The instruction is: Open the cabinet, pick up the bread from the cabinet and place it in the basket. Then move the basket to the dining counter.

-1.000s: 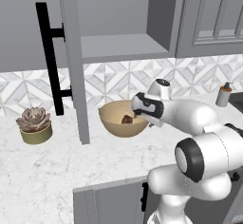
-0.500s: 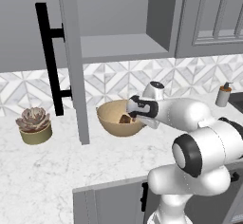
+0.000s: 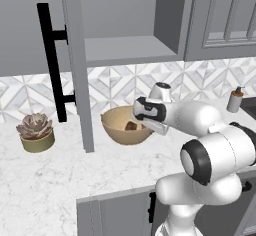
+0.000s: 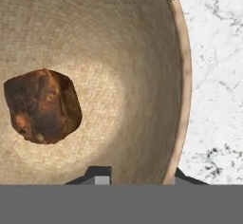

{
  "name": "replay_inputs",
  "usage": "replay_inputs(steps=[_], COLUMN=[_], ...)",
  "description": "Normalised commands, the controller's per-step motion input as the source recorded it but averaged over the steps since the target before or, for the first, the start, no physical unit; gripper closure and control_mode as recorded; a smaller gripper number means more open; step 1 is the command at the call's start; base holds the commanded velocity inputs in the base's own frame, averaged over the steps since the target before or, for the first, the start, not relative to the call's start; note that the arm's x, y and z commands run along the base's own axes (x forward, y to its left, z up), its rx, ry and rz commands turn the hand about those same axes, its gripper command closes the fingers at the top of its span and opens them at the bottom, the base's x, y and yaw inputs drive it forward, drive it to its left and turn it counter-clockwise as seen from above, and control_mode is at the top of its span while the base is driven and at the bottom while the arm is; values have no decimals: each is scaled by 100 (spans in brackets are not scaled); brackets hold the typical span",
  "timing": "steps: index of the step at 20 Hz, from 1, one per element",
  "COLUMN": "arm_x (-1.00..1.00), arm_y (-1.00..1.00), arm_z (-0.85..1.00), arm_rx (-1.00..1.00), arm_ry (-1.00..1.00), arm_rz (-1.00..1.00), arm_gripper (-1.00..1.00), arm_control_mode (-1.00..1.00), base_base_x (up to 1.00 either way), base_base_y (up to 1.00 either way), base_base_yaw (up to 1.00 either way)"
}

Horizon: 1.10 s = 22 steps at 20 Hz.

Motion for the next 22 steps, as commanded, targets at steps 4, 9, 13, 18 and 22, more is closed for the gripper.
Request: replay_inputs(steps=[4, 9, 13, 18, 22], arm_x=[-53, -51, -60, -65, -50], arm_y=[-15, -31, -46, -66, -57], arm_z=[7, 46, 84, 75, 63], arm_rx=[0, 1, 0, -2, -2], arm_ry=[-15, -17, 5, 2, -2], arm_rz=[-7, -9, -1, 0, 0], arm_gripper=[100, 100, 100, 100, 100], arm_control_mode=[-100, -100, -100, -100, -100], base_base_x=[0, 0, 0, 0, 0], base_base_y=[0, 0, 0, 0, 0], base_base_yaw=[0, 0, 0, 0, 0])
